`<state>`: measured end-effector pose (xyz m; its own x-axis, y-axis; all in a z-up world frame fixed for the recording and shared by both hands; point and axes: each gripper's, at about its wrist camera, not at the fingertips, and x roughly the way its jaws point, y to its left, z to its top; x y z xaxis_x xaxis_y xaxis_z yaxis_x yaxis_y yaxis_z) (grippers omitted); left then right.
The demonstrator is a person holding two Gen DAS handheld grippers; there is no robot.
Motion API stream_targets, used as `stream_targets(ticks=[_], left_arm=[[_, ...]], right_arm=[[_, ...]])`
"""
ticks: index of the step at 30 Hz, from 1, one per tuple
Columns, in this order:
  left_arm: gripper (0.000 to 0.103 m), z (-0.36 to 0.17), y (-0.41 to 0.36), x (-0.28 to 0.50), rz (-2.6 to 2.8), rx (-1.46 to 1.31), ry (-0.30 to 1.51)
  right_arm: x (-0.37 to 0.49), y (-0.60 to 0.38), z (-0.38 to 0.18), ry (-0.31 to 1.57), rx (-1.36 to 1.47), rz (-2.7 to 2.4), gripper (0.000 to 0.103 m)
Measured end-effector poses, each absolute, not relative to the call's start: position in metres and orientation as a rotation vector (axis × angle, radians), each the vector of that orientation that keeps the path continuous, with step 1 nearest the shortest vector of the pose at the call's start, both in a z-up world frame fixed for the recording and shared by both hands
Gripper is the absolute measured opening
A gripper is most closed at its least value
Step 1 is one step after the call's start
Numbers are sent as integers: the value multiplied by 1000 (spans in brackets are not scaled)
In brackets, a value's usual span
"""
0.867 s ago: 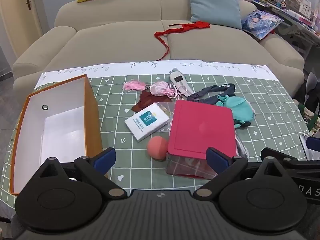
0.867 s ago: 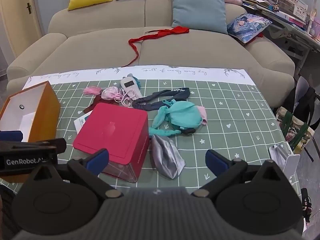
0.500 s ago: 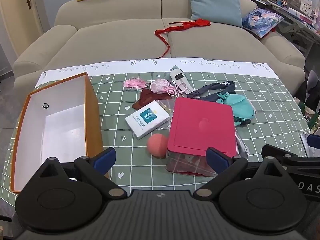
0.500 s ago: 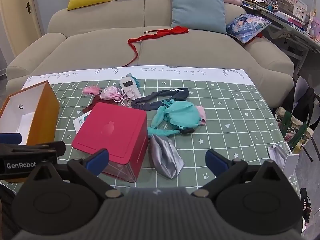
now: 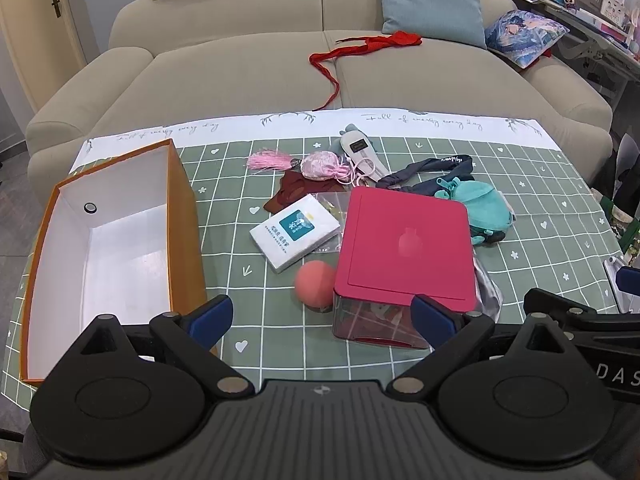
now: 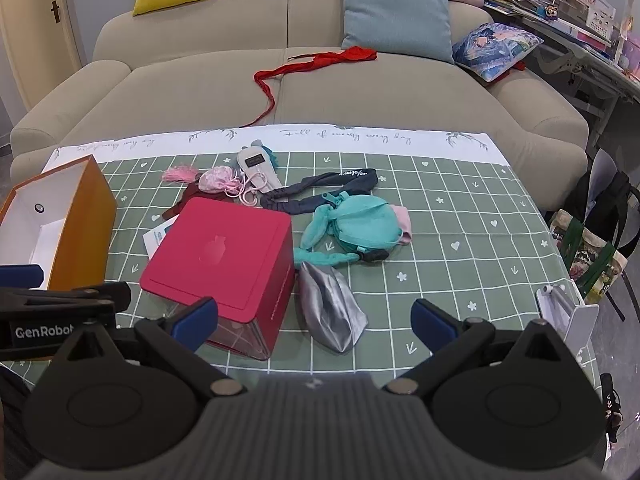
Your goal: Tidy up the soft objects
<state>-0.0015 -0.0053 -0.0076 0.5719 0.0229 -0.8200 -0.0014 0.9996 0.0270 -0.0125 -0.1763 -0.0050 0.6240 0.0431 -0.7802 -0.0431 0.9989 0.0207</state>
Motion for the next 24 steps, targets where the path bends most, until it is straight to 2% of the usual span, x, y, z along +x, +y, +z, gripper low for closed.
stream_targets(ticks=[24], left_arm=[[103,-12,-5,-3,16,24,972]], right_arm=[[-11,-174,-10,906,1,48,100]])
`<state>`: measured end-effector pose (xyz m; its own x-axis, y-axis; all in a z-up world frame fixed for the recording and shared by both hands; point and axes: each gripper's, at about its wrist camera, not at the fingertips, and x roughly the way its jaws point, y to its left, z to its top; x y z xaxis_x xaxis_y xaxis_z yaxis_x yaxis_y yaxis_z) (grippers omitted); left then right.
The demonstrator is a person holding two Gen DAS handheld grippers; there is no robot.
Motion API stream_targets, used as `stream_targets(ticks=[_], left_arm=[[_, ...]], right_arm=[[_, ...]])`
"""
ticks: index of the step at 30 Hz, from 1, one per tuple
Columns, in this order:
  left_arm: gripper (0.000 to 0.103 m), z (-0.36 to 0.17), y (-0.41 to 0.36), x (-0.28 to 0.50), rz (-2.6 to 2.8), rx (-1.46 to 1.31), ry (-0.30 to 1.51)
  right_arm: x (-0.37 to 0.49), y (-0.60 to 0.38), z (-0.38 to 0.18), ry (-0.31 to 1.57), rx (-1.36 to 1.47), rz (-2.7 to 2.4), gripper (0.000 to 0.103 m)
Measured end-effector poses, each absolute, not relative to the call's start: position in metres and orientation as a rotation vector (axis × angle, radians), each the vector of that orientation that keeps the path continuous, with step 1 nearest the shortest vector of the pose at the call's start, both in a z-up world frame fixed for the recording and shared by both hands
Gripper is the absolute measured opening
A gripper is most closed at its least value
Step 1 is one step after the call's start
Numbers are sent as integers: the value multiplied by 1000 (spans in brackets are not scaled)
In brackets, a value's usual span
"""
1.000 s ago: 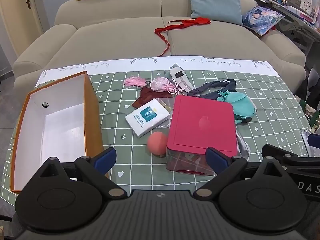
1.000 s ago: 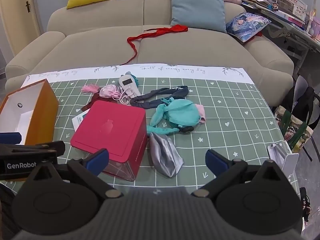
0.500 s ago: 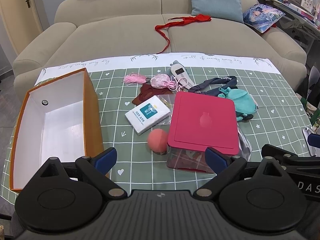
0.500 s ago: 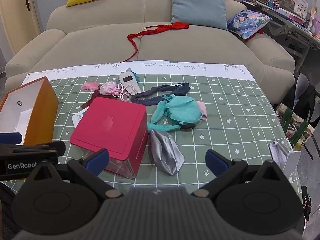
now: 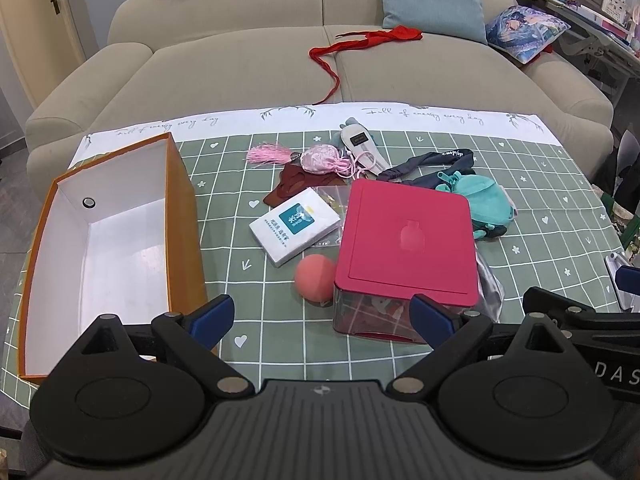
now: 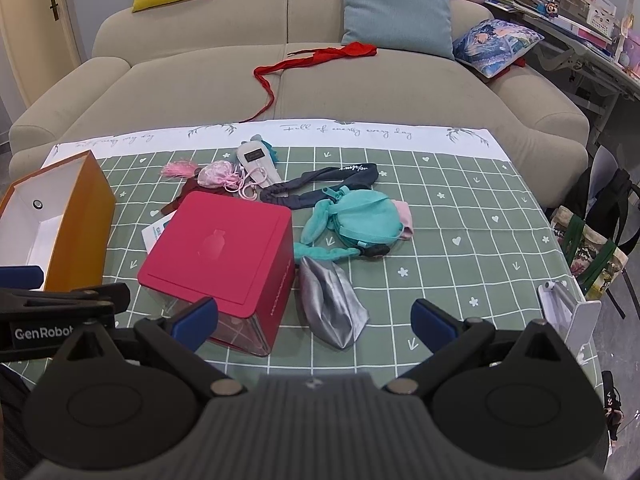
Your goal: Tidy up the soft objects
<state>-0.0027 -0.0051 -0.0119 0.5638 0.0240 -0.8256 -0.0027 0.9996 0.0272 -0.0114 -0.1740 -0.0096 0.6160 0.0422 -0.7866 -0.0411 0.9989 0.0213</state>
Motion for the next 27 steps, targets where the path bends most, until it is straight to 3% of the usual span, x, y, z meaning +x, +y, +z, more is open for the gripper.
stream_targets(ticks=[27], left_arm=[[103,-11,-8,-2,9,24,974]], right_arm=[[-12,-177,-6,908,0,36,100]])
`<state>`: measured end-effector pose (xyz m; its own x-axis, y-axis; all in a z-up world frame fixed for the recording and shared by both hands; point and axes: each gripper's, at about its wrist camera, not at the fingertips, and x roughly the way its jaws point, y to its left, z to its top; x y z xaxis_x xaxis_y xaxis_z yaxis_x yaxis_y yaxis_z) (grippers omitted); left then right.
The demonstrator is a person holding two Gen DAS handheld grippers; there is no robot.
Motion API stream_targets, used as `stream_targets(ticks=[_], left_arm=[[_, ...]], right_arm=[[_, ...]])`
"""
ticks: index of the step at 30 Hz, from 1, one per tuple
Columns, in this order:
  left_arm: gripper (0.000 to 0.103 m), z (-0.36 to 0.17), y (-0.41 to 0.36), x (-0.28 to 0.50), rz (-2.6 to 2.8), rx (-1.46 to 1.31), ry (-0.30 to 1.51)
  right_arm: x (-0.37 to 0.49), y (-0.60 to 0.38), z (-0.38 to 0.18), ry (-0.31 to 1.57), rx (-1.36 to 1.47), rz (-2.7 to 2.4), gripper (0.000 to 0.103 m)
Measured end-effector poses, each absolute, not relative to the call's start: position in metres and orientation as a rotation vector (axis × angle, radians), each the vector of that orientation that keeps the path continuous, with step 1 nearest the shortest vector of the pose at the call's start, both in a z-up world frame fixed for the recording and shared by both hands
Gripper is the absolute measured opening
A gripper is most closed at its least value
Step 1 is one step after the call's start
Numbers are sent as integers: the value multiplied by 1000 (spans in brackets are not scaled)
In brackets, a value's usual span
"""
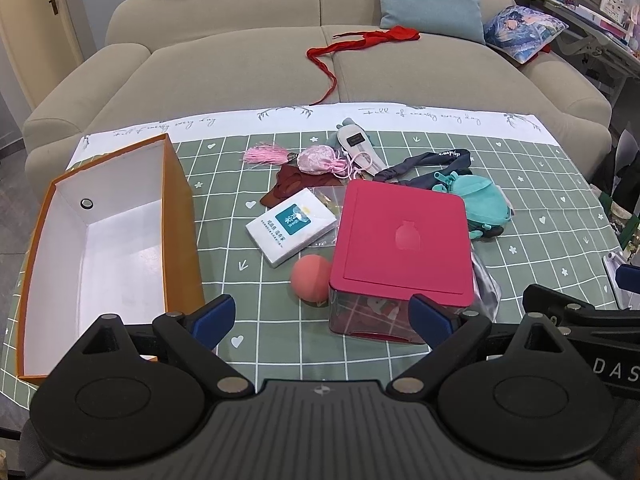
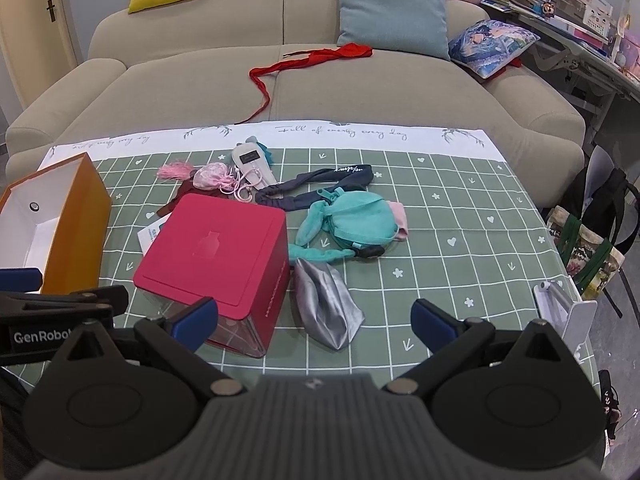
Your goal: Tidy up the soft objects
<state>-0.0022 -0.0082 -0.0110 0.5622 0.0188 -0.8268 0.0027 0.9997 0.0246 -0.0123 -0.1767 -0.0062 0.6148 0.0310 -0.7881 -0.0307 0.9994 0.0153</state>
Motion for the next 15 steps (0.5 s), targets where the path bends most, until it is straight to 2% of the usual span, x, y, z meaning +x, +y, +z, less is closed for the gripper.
stream_targets(ticks=[15], left_arm=[[103,-9,-8,-3,8,29,965]], right_arm=[[-13,-178,-4,901,-1,33,100]])
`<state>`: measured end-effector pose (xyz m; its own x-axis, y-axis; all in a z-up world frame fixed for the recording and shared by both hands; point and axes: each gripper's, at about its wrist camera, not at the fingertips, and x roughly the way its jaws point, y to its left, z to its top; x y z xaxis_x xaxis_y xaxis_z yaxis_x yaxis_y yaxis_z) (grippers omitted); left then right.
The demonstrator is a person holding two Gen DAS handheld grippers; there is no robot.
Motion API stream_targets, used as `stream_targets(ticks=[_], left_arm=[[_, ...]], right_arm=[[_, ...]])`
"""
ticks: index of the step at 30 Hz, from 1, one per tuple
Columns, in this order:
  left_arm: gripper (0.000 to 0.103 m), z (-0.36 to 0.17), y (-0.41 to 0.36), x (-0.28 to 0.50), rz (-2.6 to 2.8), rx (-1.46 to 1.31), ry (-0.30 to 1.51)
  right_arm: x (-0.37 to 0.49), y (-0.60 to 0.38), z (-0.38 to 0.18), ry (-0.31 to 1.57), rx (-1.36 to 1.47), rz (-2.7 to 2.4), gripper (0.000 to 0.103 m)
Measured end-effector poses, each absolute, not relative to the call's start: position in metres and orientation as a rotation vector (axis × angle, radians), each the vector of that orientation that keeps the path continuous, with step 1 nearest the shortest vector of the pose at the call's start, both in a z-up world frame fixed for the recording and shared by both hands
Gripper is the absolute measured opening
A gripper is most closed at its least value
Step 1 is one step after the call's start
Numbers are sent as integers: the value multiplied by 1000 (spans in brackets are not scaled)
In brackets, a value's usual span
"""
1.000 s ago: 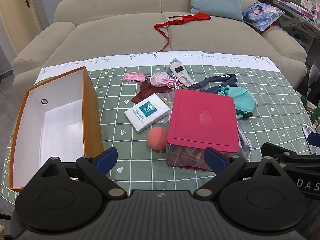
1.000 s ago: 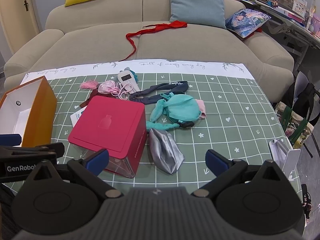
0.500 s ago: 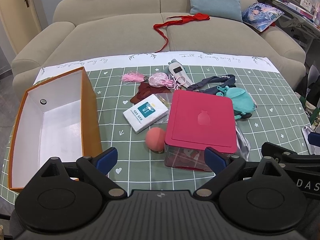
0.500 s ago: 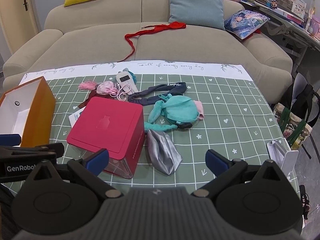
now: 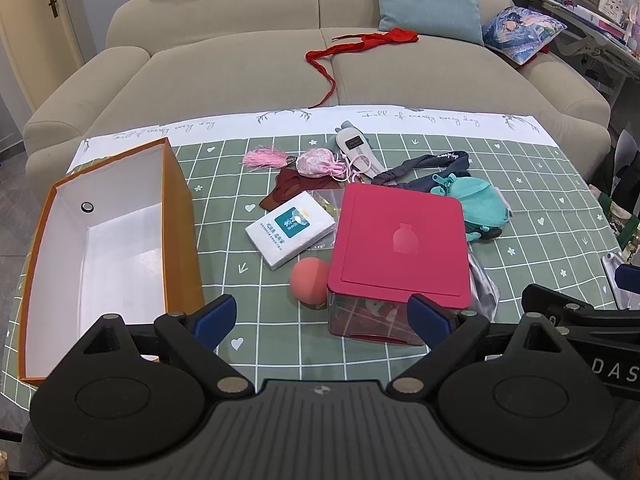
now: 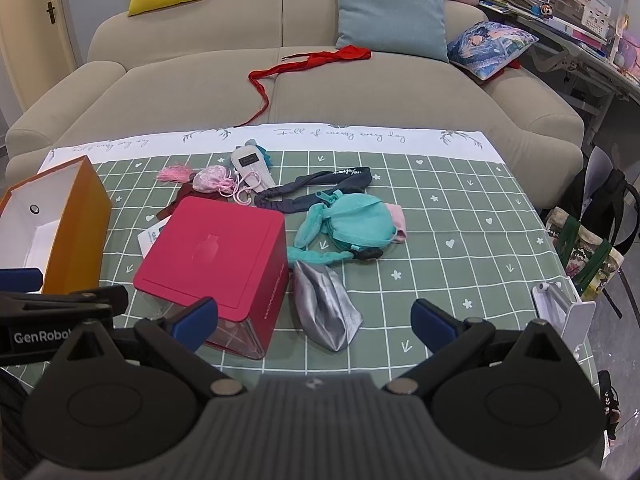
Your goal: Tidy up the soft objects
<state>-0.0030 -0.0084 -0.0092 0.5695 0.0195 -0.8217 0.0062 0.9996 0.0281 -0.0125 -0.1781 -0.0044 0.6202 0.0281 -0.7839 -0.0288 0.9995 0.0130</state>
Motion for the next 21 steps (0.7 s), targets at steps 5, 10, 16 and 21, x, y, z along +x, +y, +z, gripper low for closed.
stream_targets(ticks=[5,10,16,21], left_arm=[[103,-10,-6,-4,15,25,967],[103,-13,-2,-1,24,20,977],[103,-17,3,3,29,14,988],[103,-17,9,7,3,-8,984]], right_arm=[[-13,-176,-4,898,6,40,100],[-10,-172,-8,902,1,50,100],[-5,-170,-12,913,5,69,100],[0,-166,-14,917,-6,74,100]])
